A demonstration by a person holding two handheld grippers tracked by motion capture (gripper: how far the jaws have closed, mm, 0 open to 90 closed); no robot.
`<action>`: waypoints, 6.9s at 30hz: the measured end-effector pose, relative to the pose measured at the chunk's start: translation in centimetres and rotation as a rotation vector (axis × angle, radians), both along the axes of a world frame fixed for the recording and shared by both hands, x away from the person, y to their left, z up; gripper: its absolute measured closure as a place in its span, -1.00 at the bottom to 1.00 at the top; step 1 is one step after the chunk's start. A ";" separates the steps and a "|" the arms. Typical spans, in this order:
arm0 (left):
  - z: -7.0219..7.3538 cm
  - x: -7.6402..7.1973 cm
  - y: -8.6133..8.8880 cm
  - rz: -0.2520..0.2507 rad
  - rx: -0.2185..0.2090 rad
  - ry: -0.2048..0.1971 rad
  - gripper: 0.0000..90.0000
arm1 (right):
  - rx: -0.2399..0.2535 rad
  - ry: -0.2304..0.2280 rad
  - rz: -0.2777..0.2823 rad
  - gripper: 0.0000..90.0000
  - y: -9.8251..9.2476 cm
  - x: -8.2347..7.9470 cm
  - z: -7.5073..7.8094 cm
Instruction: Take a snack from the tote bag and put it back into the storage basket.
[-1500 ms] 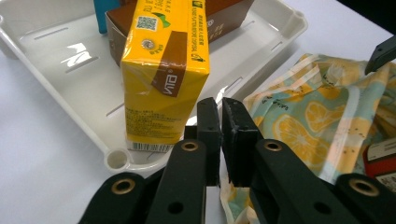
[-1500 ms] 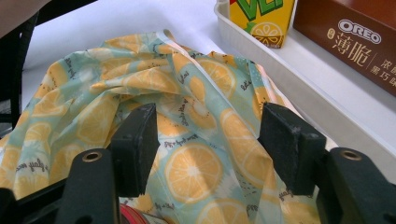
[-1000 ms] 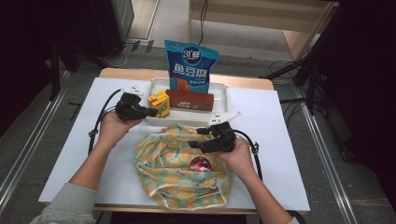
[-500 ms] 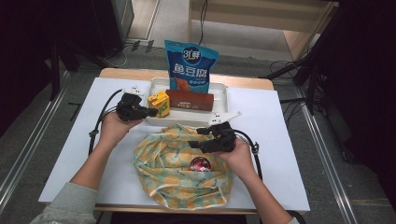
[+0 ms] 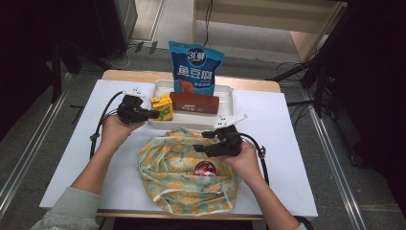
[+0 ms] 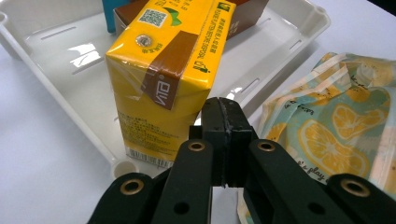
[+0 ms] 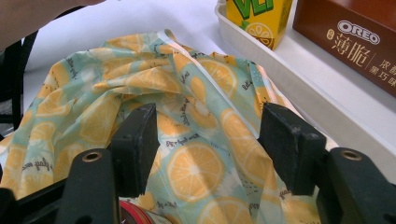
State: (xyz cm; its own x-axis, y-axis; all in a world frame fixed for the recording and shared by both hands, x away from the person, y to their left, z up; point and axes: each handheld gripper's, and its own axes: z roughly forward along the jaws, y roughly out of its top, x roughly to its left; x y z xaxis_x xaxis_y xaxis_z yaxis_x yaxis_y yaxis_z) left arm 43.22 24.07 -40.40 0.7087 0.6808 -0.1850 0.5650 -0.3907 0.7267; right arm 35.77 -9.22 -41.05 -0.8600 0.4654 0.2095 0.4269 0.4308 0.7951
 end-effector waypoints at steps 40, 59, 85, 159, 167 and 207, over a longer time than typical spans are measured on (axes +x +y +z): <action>0.5 -0.7 1.2 -0.009 -0.055 0.058 0.54 | 0.007 -0.029 -0.010 -0.05 -1.3 -0.7 1.6; 1.2 -3.0 0.9 -0.063 -0.081 0.075 0.12 | 0.035 -0.023 0.034 0.35 -2.5 -2.4 2.4; 0.8 -3.4 1.2 -0.077 -0.084 0.071 0.02 | -0.003 -0.005 0.081 0.31 -2.1 -4.0 1.1; 0.5 -2.9 1.7 -0.052 -0.096 0.076 0.00 | -0.084 -0.017 0.115 -0.53 -0.5 -6.9 -3.2; 0.5 -2.9 1.6 -0.053 -0.093 0.076 0.00 | -0.107 0.006 0.124 -0.57 -0.2 -6.8 -4.0; 0.5 -2.8 1.8 -0.052 -0.098 0.070 -0.01 | -0.070 0.005 0.092 -0.46 -0.9 -6.1 -2.8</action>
State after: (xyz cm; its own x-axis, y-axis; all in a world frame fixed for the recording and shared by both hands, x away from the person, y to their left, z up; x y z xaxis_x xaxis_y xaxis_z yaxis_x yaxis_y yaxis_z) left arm 40.39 25.84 -39.86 0.7253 0.6200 -0.2993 0.5970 -0.3498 0.7220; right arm 29.65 -10.11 -43.88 -0.8986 0.3983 0.1839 0.3870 0.5226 0.7596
